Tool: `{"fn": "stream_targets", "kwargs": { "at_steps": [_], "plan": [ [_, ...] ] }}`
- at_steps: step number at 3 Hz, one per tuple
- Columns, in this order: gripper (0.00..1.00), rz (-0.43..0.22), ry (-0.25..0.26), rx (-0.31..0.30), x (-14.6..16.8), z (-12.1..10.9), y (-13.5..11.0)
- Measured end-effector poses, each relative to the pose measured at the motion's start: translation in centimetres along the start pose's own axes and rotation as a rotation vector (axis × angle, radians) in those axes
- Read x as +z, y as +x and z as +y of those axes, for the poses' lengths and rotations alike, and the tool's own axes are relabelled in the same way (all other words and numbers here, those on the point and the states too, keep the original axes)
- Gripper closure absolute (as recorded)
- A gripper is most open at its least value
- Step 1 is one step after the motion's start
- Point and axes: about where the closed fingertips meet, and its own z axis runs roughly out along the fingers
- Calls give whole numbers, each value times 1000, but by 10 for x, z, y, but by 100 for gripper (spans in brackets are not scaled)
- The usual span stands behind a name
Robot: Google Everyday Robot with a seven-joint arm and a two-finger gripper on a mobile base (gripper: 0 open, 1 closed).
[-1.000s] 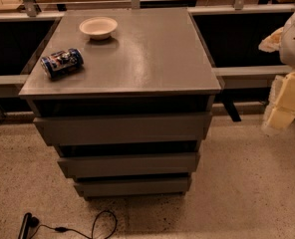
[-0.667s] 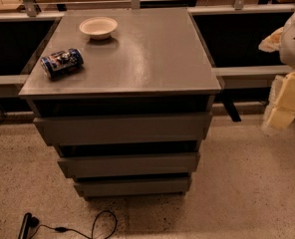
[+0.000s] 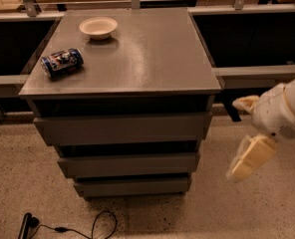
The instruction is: Open middle drawer
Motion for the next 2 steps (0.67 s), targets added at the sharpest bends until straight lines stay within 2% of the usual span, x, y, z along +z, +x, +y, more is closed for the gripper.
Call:
{"fn": "stream_targets", "kwargs": {
  "at_steps": [1, 2],
  "plan": [
    [0, -71, -8, 77, 22, 15, 10],
    [0, -45, -29, 37, 27, 15, 2]
  ]
}}
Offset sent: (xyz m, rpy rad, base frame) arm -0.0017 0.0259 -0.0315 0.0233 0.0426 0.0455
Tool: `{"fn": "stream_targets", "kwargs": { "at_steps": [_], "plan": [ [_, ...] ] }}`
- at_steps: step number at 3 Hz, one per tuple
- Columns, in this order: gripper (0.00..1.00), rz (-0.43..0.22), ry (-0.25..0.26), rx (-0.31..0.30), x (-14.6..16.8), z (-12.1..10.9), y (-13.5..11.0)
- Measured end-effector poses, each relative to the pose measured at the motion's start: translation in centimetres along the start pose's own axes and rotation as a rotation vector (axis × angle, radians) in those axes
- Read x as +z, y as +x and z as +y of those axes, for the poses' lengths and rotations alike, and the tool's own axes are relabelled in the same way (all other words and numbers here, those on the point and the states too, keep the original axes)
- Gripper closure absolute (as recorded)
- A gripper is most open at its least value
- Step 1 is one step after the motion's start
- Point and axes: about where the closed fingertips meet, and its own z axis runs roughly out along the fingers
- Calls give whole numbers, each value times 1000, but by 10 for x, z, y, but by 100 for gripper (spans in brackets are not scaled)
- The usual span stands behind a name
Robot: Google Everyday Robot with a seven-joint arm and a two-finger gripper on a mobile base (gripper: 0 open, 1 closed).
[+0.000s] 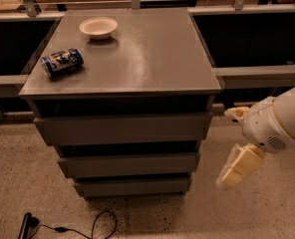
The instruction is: Open middle drawer
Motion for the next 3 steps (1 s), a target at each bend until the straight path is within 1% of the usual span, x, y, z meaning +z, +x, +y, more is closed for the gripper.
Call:
{"fn": "stream_targets", "kwargs": {
  "at_steps": [1, 2, 3],
  "plan": [
    [0, -63, -31, -51, 42, -4, 1],
    [0, -115, -3, -143, 100, -6, 13],
    [0, -183, 61, -189, 145, -9, 25]
  ]
}}
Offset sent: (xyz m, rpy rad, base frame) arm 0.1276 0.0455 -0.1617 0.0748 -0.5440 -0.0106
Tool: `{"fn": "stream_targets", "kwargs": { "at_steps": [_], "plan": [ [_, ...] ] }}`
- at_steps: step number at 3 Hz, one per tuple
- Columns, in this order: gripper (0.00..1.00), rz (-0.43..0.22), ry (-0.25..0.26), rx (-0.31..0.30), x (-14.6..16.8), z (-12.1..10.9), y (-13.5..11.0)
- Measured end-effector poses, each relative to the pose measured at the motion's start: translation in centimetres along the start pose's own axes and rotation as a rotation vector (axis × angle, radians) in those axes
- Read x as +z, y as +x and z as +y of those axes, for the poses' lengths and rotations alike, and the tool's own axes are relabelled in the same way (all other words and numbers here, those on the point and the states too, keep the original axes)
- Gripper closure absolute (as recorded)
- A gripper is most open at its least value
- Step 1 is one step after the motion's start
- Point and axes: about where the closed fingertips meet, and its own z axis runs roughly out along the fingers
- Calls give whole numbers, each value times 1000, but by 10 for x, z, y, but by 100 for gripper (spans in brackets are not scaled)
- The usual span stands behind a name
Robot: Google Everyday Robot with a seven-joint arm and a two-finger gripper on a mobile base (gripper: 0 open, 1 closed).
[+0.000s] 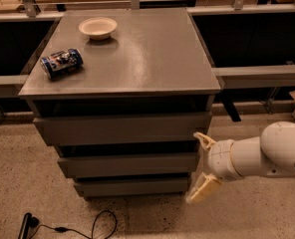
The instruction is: Open middle drawer
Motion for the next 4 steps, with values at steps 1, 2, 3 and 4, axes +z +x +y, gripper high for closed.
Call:
{"fn": "stream_targets", "kwargs": {
  "at_steps": [1, 2, 3, 4],
  "plan": [
    [0, -9, 85, -15, 4, -21, 0],
    [0, 32, 44, 13, 24, -17, 16],
    [0, 91, 0, 15, 75, -12, 54],
    [0, 89, -31, -2, 120, -7, 88]
  ]
}}
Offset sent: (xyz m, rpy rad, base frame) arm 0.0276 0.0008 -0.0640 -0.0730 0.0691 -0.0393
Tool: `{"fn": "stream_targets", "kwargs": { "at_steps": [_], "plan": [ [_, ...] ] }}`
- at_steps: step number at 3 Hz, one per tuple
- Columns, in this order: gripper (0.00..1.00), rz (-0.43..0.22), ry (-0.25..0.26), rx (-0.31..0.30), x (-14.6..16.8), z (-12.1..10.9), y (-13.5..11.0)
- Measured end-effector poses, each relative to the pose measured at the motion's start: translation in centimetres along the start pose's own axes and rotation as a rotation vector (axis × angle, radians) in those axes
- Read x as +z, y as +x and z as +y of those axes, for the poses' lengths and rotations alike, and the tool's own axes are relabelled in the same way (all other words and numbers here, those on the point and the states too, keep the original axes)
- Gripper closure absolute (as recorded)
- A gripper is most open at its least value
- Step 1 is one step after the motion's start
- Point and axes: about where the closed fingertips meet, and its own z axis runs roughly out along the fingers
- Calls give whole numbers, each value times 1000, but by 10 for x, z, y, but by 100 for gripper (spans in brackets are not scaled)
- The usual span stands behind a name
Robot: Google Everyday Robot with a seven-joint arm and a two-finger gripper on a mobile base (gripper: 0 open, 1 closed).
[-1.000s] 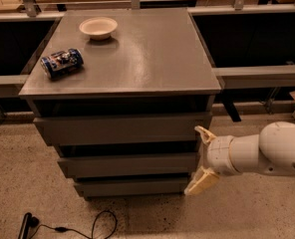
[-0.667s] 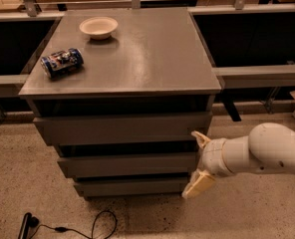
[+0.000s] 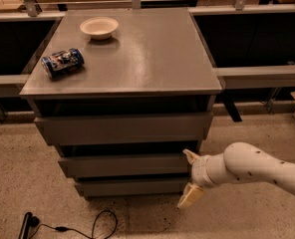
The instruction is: Open middle drawer
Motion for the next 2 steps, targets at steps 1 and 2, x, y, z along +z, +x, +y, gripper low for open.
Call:
{"fn": "stream_targets", "kwargs": {
  "at_steps": [1, 2],
  "plan": [
    [0, -9, -25, -35, 36, 4, 18],
    [0, -1, -51, -75, 65, -3, 24]
  ]
}}
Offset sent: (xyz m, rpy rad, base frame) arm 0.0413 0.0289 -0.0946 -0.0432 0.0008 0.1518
